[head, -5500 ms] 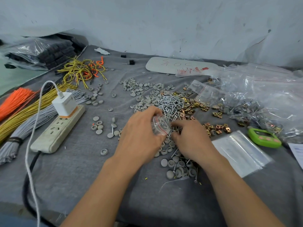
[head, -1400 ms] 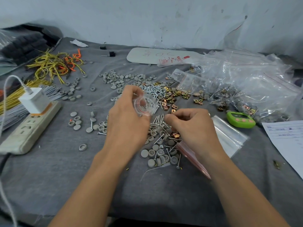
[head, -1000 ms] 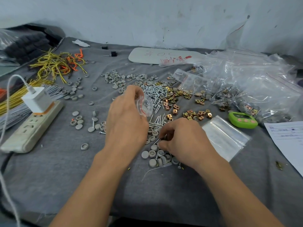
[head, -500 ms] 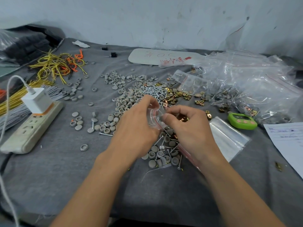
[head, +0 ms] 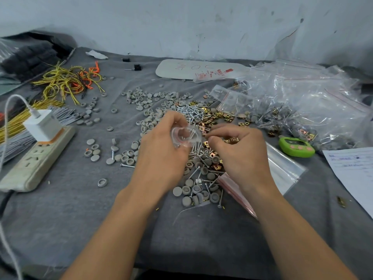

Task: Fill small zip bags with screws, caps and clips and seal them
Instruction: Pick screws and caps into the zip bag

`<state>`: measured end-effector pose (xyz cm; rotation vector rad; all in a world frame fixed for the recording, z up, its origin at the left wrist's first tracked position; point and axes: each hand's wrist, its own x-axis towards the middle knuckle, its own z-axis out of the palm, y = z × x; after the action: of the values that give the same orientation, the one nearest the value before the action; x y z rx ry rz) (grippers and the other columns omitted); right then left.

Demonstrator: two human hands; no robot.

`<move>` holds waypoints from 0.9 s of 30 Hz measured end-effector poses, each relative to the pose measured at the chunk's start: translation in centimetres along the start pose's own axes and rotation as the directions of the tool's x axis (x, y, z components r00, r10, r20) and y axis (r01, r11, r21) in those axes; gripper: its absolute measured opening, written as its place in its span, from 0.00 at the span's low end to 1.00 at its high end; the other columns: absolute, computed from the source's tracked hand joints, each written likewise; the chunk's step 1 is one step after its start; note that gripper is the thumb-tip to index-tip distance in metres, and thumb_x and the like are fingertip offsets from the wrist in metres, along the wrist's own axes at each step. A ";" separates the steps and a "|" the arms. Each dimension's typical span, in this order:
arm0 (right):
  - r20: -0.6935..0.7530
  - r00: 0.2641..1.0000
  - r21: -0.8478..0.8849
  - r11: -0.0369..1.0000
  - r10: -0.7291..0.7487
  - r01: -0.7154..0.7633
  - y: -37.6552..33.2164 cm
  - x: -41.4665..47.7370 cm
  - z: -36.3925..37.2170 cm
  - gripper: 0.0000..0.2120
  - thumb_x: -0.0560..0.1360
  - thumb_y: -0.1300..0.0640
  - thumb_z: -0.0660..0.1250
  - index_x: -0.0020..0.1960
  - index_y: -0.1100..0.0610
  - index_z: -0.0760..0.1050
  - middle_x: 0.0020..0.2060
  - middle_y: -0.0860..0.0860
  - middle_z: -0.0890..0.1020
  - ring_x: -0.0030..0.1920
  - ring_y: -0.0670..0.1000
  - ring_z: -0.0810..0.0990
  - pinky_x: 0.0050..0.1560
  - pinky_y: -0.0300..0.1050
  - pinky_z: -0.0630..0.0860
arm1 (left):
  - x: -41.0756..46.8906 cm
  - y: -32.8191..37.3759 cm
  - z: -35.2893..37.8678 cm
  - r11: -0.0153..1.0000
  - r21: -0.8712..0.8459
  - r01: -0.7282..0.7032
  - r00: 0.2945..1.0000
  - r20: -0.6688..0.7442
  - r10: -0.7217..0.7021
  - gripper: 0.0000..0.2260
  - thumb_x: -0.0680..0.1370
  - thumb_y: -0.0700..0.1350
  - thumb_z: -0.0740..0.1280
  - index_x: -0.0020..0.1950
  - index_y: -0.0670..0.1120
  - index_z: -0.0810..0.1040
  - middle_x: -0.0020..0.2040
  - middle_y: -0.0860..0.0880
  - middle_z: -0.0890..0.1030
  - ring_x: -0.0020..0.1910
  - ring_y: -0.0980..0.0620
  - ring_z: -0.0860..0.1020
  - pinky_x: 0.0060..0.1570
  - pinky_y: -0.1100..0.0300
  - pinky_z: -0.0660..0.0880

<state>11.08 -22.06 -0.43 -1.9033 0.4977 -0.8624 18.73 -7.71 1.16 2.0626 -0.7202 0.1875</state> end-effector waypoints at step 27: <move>0.247 0.967 0.108 0.990 0.061 -0.090 0.3 -0.7 0.7 0.06 0.70 0.56 0.74 0.46 0.50 0.87 0.37 0.46 0.88 0.38 0.47 0.87 0.42 0.48 0.82 | 0.2 -0.7 1.0 0.965 0.249 -0.084 0.983 0.181 0.039 0.16 0.69 0.53 0.75 0.55 0.61 0.77 0.47 0.57 0.78 0.48 0.54 0.76 0.43 0.55 0.72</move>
<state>11.11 -21.32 -1.12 -1.8377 0.3590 -0.5847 19.09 -8.29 0.20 2.3253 -0.9081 0.1421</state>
